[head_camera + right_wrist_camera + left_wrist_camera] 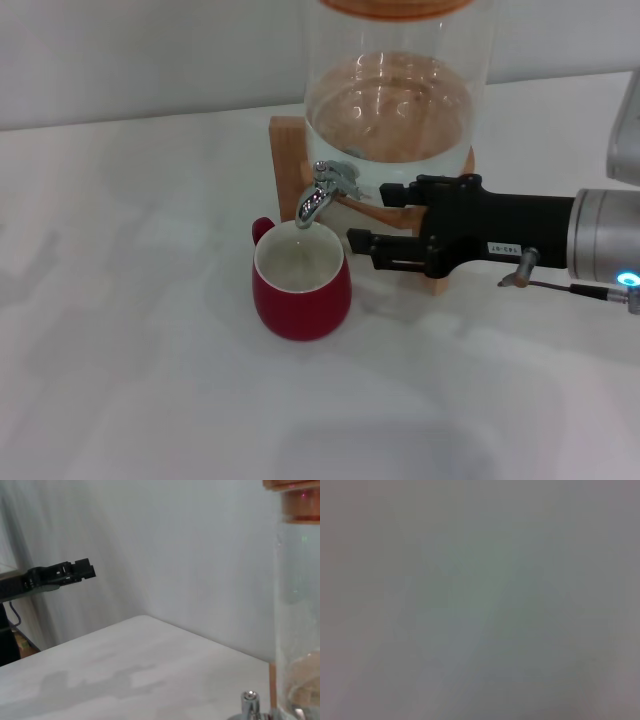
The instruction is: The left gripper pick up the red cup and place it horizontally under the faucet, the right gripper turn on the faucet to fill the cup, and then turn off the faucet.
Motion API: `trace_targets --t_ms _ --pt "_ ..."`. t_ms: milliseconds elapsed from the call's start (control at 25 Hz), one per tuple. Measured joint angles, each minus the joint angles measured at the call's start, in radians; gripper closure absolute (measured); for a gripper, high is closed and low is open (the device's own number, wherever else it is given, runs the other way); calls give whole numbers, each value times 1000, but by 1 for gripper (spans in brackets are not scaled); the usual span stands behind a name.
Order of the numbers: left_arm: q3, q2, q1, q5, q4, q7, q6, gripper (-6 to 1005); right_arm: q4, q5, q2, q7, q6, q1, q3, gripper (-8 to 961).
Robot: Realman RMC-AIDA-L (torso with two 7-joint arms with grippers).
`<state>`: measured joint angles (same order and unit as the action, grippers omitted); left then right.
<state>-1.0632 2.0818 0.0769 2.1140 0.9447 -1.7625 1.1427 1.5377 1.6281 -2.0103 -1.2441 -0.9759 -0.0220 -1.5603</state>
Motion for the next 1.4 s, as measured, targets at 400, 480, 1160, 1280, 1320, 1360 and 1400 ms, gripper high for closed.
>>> trace_targets --t_ms 400,480,1160,1280,1320,1360,1400 --pt "-2 1 -1 0 -1 1 0 136 11 3 1 12 -1 -28 23 231" --pt "-2 1 -1 0 -3 3 0 135 16 3 1 12 -2 -28 28 231" --pt "-1 0 -8 0 -6 7 -1 135 59 41 4 24 -46 -37 50 231" --pt "-1 0 -11 0 -6 7 -1 135 73 41 4 24 -48 -22 39 231" --pt "-1 1 -11 0 -6 7 -1 135 80 41 4 24 -49 -15 33 231" --pt "0 1 -12 0 -6 7 -1 135 87 41 4 25 -51 -3 23 231" --pt "0 1 -13 0 -6 6 -2 136 97 42 5 25 -53 10 12 231"
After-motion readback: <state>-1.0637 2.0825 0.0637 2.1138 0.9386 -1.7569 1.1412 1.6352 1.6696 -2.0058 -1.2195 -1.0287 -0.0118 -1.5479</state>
